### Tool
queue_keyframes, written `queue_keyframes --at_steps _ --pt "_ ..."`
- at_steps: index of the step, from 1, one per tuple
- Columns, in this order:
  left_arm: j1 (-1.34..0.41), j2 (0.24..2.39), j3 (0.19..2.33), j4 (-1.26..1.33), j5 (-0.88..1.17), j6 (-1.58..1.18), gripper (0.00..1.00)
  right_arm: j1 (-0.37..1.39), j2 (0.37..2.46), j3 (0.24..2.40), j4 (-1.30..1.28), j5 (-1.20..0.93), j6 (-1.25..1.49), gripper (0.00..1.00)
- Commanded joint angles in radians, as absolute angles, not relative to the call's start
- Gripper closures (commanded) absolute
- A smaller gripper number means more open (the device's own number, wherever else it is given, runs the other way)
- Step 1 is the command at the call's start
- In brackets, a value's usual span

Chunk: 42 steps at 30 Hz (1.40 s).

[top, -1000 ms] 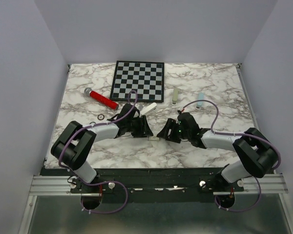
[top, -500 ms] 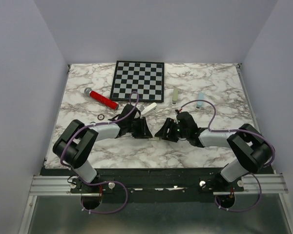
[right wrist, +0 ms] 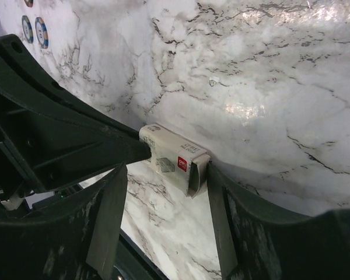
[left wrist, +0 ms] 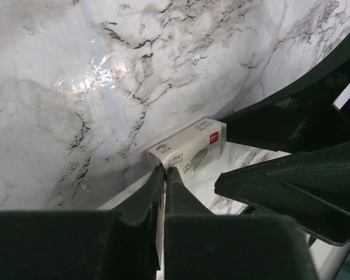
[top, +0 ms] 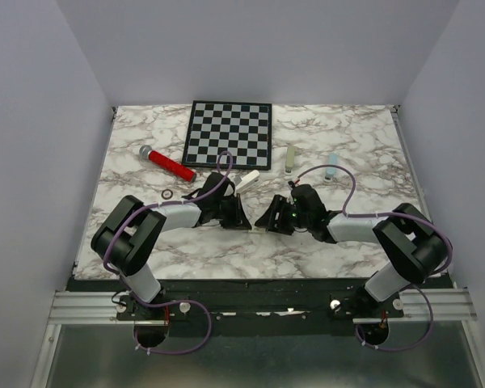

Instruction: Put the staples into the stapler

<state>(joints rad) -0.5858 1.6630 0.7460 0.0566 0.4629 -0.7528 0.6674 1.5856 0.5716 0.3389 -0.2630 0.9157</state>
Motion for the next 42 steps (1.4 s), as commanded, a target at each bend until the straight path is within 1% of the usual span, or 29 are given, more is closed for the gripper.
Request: queue_keyframes --at_steps 1,6,7,9,10,12,17,18,19,24,25,28,30,31,32,33,34,35,37,42 --pt "-0.594 1.675 0.764 0.067 0.503 -0.750 1.00 0.664 1.586 0.560 0.233 -0.215 0.873 0.35" --pt "-0.594 1.663 0.758 0.074 0.503 -0.750 1.00 0.658 1.551 0.552 0.181 -0.164 0.848 0.36" --pt "-0.594 1.661 0.756 0.075 0.502 -0.749 1.00 0.657 1.548 0.552 0.175 -0.161 0.839 0.40" --pt "-0.594 1.655 0.753 0.075 0.497 -0.749 1.00 0.657 1.540 0.552 0.166 -0.155 0.835 0.43" --pt "-0.594 1.655 0.753 0.075 0.497 -0.749 1.00 0.658 1.537 0.557 0.164 -0.156 0.831 0.47" --pt "-0.594 1.654 0.753 0.074 0.495 -0.747 1.00 0.655 1.536 0.561 0.157 -0.158 0.828 0.48" --pt "-0.594 1.646 0.752 0.071 0.489 -0.746 1.00 0.657 1.534 0.566 0.149 -0.155 0.828 0.58" --pt "-0.594 1.643 0.750 0.069 0.489 -0.746 1.00 0.657 1.534 0.568 0.144 -0.153 0.828 0.59" --pt "-0.594 1.640 0.750 0.068 0.486 -0.746 1.00 0.657 1.534 0.566 0.143 -0.152 0.828 0.63" --pt "-0.594 1.635 0.750 0.066 0.482 -0.745 1.00 0.658 1.534 0.581 0.126 -0.146 0.818 0.71" --pt "-0.594 1.635 0.750 0.066 0.482 -0.746 1.00 0.657 1.535 0.584 0.115 -0.147 0.815 0.75" --pt "-0.594 1.632 0.749 0.066 0.480 -0.744 1.00 0.657 1.537 0.600 0.094 -0.149 0.804 0.82" --pt "-0.594 1.631 0.749 0.066 0.480 -0.742 1.00 0.657 1.536 0.609 0.078 -0.147 0.799 0.82" --pt "-0.594 1.631 0.749 0.067 0.480 -0.742 1.00 0.657 1.537 0.620 0.063 -0.149 0.792 0.85" --pt "-0.594 1.628 0.750 0.067 0.479 -0.742 1.00 0.658 1.536 0.626 0.054 -0.147 0.787 0.86" --pt "-0.594 1.626 0.750 0.067 0.479 -0.742 1.00 0.657 1.537 0.632 0.046 -0.150 0.779 0.89" --pt "-0.594 1.625 0.750 0.067 0.479 -0.742 1.00 0.658 1.537 0.640 0.028 -0.150 0.772 0.95" --pt "-0.594 1.623 0.750 0.067 0.479 -0.739 1.00 0.658 1.540 0.658 0.015 -0.150 0.767 0.98" --pt "-0.594 1.614 0.750 0.061 0.474 -0.738 1.00 0.660 1.546 0.679 -0.055 -0.129 0.758 0.99" --pt "-0.592 1.588 0.747 0.032 0.454 -0.721 1.00 0.672 1.551 0.764 -0.190 -0.072 0.724 0.99"
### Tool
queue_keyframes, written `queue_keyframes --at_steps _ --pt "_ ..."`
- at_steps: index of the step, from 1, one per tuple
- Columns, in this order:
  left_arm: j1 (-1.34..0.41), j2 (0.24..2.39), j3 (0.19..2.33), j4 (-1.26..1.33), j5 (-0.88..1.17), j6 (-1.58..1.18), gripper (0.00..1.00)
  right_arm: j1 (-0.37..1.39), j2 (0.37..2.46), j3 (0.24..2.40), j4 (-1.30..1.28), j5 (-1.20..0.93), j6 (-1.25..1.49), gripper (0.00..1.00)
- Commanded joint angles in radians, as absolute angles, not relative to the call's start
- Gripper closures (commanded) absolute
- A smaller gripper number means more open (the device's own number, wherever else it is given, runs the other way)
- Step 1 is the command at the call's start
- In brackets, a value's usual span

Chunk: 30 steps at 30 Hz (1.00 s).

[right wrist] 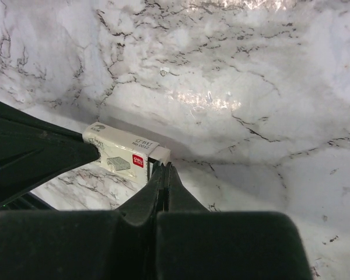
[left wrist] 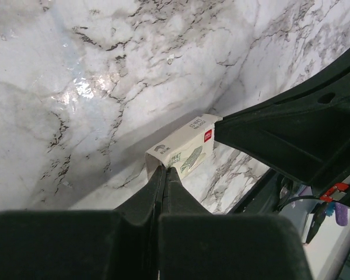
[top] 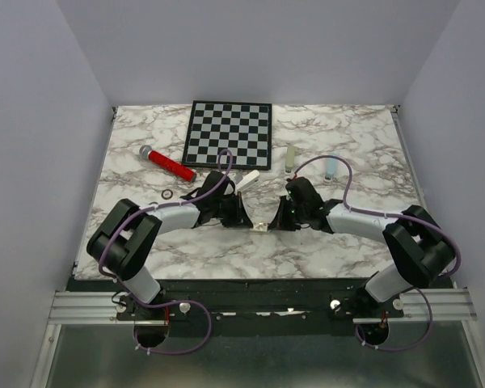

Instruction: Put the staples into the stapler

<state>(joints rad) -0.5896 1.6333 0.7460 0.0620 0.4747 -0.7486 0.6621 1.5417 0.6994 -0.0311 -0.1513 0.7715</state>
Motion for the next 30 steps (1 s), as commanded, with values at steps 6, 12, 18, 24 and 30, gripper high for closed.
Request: queue_keyframes --at_steps 6,12,18,24,30 --pt "-0.581 1.566 0.723 0.015 0.446 -0.715 1.00 0.678 1.581 0.836 -0.347 -0.028 0.698 0.99" --pt "-0.571 1.539 0.686 0.011 0.442 -0.712 1.00 0.680 1.618 0.871 -0.425 -0.006 0.681 0.99" --pt "-0.549 1.534 0.647 0.006 0.456 -0.710 1.00 0.678 1.637 0.893 -0.466 -0.006 0.634 0.99" --pt "-0.502 1.484 0.604 -0.034 0.440 -0.701 1.00 0.678 1.629 0.893 -0.503 0.028 0.575 0.99" --pt "-0.440 1.399 0.572 -0.156 0.353 -0.660 1.00 0.675 1.611 0.891 -0.545 0.037 0.532 0.99"
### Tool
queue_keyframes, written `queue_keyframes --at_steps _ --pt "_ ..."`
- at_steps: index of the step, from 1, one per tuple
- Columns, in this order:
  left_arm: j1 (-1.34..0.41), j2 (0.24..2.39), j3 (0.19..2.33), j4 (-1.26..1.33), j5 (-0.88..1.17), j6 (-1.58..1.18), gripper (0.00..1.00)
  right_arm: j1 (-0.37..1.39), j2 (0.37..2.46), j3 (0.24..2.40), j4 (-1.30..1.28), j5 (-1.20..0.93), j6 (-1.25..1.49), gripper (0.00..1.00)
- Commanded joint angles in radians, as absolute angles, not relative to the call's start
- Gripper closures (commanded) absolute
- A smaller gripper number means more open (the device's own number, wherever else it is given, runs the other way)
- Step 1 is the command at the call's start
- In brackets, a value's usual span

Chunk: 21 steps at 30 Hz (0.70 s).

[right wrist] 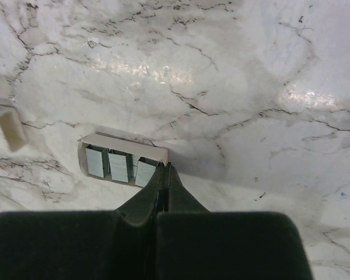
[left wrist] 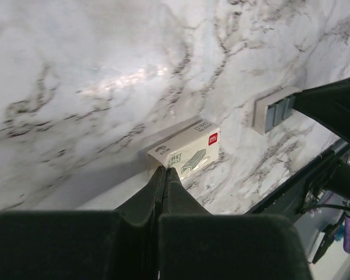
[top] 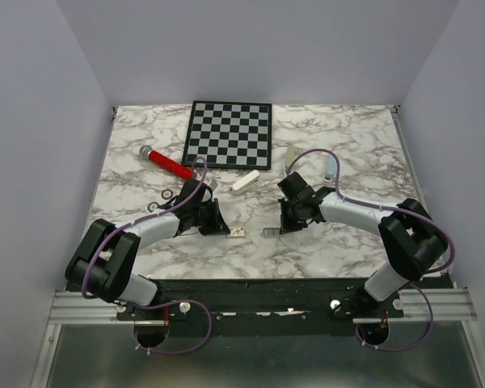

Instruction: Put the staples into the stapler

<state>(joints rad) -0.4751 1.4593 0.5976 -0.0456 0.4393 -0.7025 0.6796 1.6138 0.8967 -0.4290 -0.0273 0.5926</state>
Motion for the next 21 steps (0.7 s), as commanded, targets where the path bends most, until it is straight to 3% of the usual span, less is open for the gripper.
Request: queue_keyframes --at_steps 1,8,9,14,16,21 --pt "-0.430 1.378 0.571 -0.187 0.336 -0.655 1.00 0.675 1.609 0.891 -0.554 0.040 0.523 0.99" --pt "-0.405 1.342 0.566 -0.270 0.247 -0.647 0.98 0.675 1.620 0.900 -0.572 0.028 0.506 0.98" --pt "-0.403 1.339 0.561 -0.270 0.238 -0.649 0.87 0.675 1.620 0.907 -0.575 0.025 0.506 0.97" --pt "-0.403 1.307 0.572 -0.287 0.215 -0.640 0.66 0.675 1.603 0.930 -0.592 0.032 0.499 0.79" --pt "-0.402 1.284 0.583 -0.307 0.196 -0.632 0.53 0.675 1.594 0.945 -0.603 0.040 0.495 0.76" --pt "-0.402 1.226 0.644 -0.362 0.153 -0.574 0.27 0.675 1.528 0.976 -0.632 0.078 0.479 0.55"
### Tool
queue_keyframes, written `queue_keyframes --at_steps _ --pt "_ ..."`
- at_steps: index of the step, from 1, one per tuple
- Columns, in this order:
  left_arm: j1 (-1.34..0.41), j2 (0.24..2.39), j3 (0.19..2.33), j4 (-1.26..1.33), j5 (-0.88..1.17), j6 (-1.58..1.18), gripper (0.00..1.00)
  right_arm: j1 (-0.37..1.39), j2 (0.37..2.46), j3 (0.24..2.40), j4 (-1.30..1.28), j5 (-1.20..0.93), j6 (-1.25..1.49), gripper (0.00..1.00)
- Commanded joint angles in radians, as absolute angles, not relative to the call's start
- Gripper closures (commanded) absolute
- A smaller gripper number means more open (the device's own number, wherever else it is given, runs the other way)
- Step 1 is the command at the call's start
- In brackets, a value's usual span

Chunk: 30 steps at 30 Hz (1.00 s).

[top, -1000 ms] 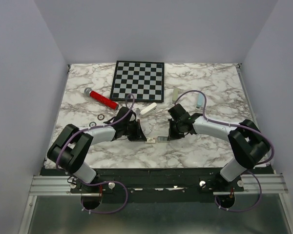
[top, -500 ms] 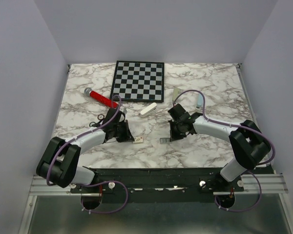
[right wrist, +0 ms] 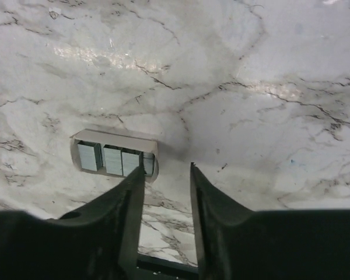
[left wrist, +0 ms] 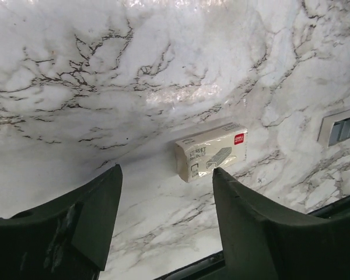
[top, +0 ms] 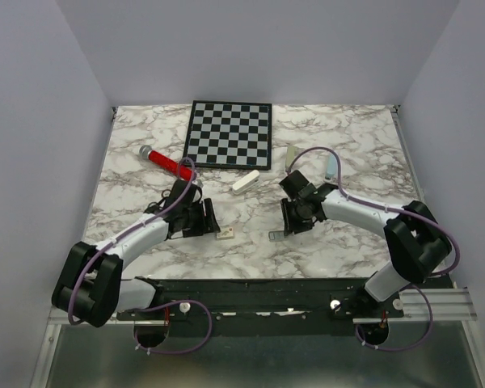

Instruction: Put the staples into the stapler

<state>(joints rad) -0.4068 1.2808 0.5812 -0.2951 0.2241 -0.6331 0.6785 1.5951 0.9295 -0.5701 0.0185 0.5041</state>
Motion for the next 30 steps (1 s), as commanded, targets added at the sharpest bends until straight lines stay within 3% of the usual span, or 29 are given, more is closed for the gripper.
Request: queue_keyframes --at_steps 1,5,11,17,24,30 --pt "-0.402 1.215 0.656 -0.380 0.146 -0.560 0.18 0.675 1.517 0.983 -0.646 0.084 0.477 0.52" --pt "-0.406 1.210 0.730 -0.399 0.126 -0.486 0.04 0.675 1.436 1.005 -0.658 0.130 0.474 0.29" --pt "-0.445 1.298 0.883 -0.357 0.127 -0.335 0.01 0.675 1.263 0.989 -0.591 0.225 0.442 0.06" --pt "-0.492 1.508 1.113 -0.354 0.164 -0.209 0.01 0.675 1.082 0.876 -0.396 0.223 0.353 0.00" --pt "-0.541 1.799 1.469 -0.478 0.149 -0.030 0.02 0.675 0.948 0.796 -0.282 0.209 0.281 0.00" --pt "-0.581 2.026 1.690 -0.607 0.089 0.066 0.09 0.676 0.905 0.758 -0.262 0.241 0.278 0.00"
